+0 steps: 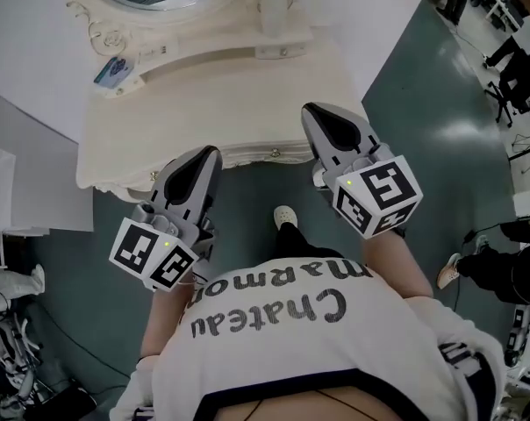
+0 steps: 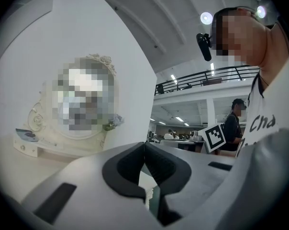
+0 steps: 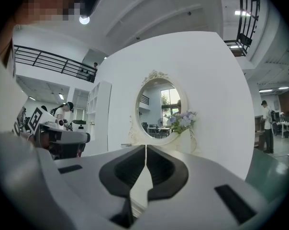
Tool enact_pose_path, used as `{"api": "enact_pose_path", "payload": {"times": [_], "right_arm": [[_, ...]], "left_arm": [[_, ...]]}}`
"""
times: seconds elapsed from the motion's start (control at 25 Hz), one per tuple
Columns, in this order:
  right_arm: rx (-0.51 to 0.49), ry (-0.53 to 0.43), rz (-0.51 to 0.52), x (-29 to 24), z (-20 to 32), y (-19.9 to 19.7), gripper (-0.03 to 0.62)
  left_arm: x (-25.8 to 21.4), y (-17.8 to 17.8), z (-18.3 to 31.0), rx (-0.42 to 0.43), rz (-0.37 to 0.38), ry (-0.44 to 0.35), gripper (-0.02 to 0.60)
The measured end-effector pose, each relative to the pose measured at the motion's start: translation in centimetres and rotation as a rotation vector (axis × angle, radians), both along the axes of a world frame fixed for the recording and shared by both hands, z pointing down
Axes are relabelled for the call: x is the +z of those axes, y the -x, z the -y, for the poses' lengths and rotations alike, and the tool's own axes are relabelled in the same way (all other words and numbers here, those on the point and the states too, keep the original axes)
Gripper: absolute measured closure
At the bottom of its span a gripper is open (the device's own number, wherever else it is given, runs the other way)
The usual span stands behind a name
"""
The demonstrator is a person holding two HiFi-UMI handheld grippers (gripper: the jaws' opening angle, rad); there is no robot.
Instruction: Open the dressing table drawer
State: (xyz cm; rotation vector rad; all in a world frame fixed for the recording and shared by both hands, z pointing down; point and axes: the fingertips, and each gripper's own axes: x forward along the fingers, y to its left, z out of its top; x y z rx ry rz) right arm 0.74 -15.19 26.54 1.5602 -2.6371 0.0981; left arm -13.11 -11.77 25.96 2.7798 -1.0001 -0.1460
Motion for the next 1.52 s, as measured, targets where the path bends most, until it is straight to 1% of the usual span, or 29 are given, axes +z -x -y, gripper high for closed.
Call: {"api": "enact_pose_path", "payload": {"times": [0.44, 0.6, 0.84, 1.0, 1.16, 1.36, 1.52], "right_arm": [[-0.042, 0.004, 0.002, 0.4, 11.4, -3.5, 0.568], [-0.057, 0.04, 0.005, 2.1, 16.0, -4.5, 0.568], [-0.079, 0.121, -0.022, 6.2, 21.9, -5.3, 0.567], [-0.101, 0.19, -0.046, 10.0, 24.8, -5.6, 0.568], [-0.116, 0.284, -0.071, 14.5, 27.0, -6.0, 0.567], [-0.121, 0.398, -0.057, 19.0, 29.0, -5.8, 0.567], [-0.132, 0.456, -0.098, 22.0, 30.0, -5.6, 0.566]], "left_arm": [[-0.7, -3.9, 10.5, -0.03, 0.015, -0.004, 0.558], [0.1, -4.9, 14.5, -0.051, 0.015, 0.012, 0.558], [2.3, -5.6, 19.4, -0.094, 0.017, 0.058, 0.558], [3.3, -5.7, 21.9, -0.122, 0.037, 0.077, 0.558], [4.0, -5.5, 23.5, -0.158, 0.041, 0.1, 0.558], [4.7, -4.4, 24.8, -0.201, 0.069, 0.126, 0.558], [4.6, -3.5, 25.3, -0.232, 0.086, 0.123, 0.558]]}}
